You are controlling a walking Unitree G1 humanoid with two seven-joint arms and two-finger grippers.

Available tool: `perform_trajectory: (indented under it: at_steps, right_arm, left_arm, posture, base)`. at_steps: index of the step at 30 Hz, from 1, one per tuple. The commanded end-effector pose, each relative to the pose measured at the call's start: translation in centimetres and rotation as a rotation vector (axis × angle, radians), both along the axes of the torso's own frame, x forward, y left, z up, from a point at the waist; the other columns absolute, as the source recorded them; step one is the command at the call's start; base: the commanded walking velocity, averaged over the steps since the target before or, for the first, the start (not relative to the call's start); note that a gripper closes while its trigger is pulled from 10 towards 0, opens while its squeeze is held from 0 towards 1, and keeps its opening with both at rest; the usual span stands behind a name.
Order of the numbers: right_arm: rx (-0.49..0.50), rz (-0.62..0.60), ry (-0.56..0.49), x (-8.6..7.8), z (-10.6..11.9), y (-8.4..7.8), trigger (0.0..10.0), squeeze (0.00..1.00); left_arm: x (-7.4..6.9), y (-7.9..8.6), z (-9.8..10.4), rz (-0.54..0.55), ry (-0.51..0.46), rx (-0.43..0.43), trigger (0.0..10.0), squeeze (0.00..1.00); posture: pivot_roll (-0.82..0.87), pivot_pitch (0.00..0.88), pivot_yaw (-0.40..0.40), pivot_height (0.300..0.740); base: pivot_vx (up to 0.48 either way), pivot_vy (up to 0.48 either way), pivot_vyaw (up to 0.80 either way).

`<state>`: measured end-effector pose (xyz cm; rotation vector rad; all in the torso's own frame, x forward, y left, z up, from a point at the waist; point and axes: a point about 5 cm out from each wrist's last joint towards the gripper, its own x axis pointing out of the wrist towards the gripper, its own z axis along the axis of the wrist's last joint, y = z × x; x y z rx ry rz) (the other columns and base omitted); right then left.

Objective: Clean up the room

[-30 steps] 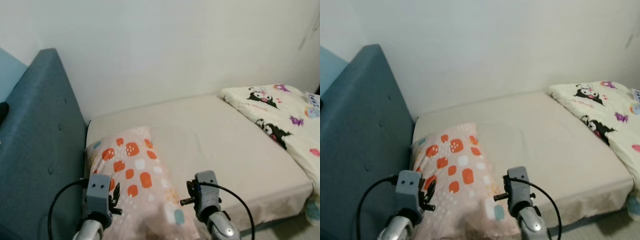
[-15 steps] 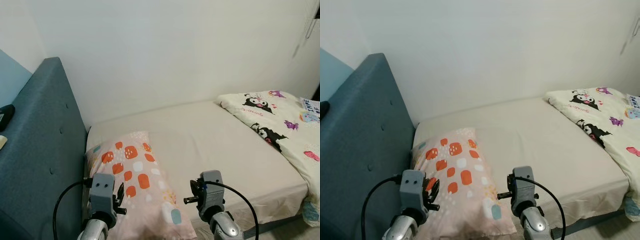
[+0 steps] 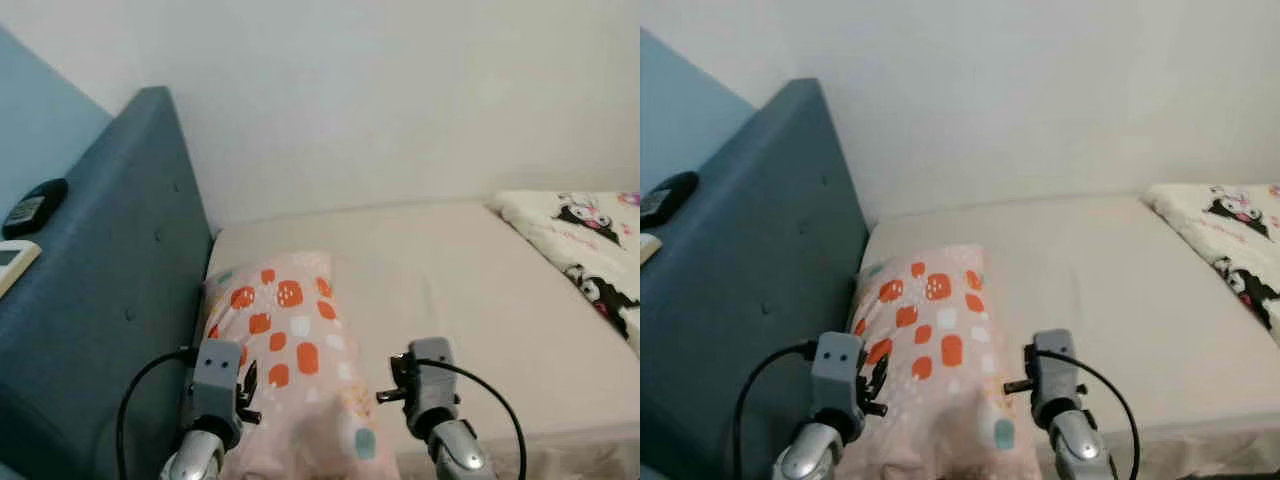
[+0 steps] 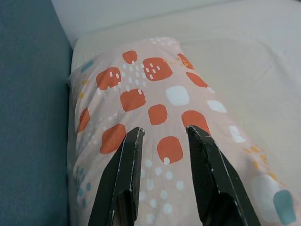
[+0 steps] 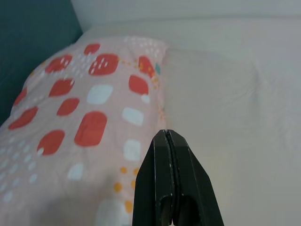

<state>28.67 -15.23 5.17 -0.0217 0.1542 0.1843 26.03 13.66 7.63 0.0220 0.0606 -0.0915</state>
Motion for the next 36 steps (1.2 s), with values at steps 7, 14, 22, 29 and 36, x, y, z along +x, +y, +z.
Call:
perform_trajectory:
  at_steps: [7, 14, 22, 29, 36]
  right_arm:
    - [0.022, -0.001, 0.031, -0.61, -0.83, 0.39, 10.0, 0.0]
    - [0.022, -0.002, 0.031, -0.65, -0.84, 0.37, 10.0, 0.0]
    - [0.033, -0.03, 0.03, -0.69, -0.83, 0.11, 10.0, 0.0]
    - [0.044, -0.053, 0.028, -0.72, -0.78, -0.21, 10.0, 0.0]
    - [0.049, -0.062, 0.03, -0.91, -0.81, -0.39, 10.0, 0.0]
  left_arm:
    - [-0.25, 0.47, -0.51, 0.004, 0.032, 0.014, 10.0, 0.0]
    - [-0.23, 0.46, -0.5, -0.003, 0.031, 0.018, 10.0, 0.0]
    - [-0.19, 0.3, -0.46, -0.026, 0.024, 0.029, 10.0, 0.0]
    - [-0.16, 0.08, -0.39, -0.045, 0.021, 0.031, 10.0, 0.0]
    - [-0.18, -0.02, -0.36, -0.052, 0.025, 0.026, 10.0, 0.0]
  posture:
    - [-0.02, 0.107, 0.001, 0.74]
    - [-0.02, 0.106, 0.001, 0.74]
    - [-0.03, 0.109, 0.009, 0.74]
    - [-0.03, 0.111, 0.012, 0.74]
    - [-0.03, 0.114, 0.013, 0.74]
  base:
    - [0.0, 0.0, 0.0]
    - [0.0, 0.0, 0.0]
    - [0.0, -0.048, 0.0]
    - [0.0, -0.389, 0.0]
    - [0.0, -0.394, 0.0]
